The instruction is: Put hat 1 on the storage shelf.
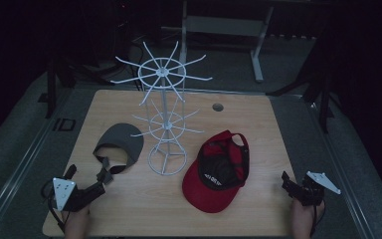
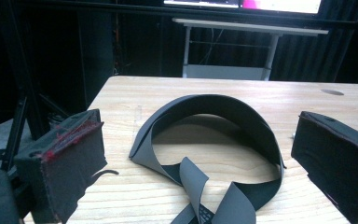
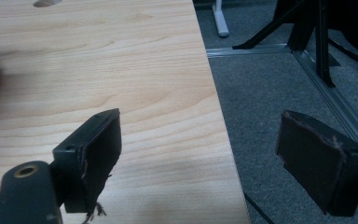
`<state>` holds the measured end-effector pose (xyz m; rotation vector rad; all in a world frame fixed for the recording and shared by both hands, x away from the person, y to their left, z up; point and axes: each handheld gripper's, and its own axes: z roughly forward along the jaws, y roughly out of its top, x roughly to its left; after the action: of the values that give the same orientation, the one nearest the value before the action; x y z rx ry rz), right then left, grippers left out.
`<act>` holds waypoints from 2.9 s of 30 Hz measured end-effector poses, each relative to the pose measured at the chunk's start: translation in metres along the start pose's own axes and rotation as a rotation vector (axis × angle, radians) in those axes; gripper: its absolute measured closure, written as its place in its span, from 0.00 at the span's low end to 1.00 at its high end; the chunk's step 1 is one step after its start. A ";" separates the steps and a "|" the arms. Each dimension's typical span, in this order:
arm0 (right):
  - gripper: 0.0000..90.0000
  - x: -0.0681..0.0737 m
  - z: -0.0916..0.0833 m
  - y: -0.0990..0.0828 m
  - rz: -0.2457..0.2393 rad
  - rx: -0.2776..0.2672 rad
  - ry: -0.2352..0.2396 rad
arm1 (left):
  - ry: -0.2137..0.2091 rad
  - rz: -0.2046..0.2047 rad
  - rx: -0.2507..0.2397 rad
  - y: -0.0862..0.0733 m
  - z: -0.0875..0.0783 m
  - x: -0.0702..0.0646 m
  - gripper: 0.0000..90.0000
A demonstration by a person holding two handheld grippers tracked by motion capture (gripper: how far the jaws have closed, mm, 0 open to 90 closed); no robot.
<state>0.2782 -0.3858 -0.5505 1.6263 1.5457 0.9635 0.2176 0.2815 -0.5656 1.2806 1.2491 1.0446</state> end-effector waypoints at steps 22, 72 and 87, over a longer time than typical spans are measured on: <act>0.15 0.057 -0.015 0.065 -0.110 0.040 0.238 | -0.010 -0.029 0.009 0.001 -0.002 0.001 0.03; 0.77 0.169 0.066 0.034 -0.421 0.271 0.284 | -0.105 0.006 0.062 0.002 0.000 -0.011 0.06; 0.94 0.163 0.044 0.066 -0.403 0.147 0.292 | -0.114 0.017 0.080 0.002 0.000 -0.013 0.06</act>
<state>0.3520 -0.2260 -0.5051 1.2308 2.0866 0.9065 0.2170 0.2686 -0.5629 1.3946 1.2048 0.9284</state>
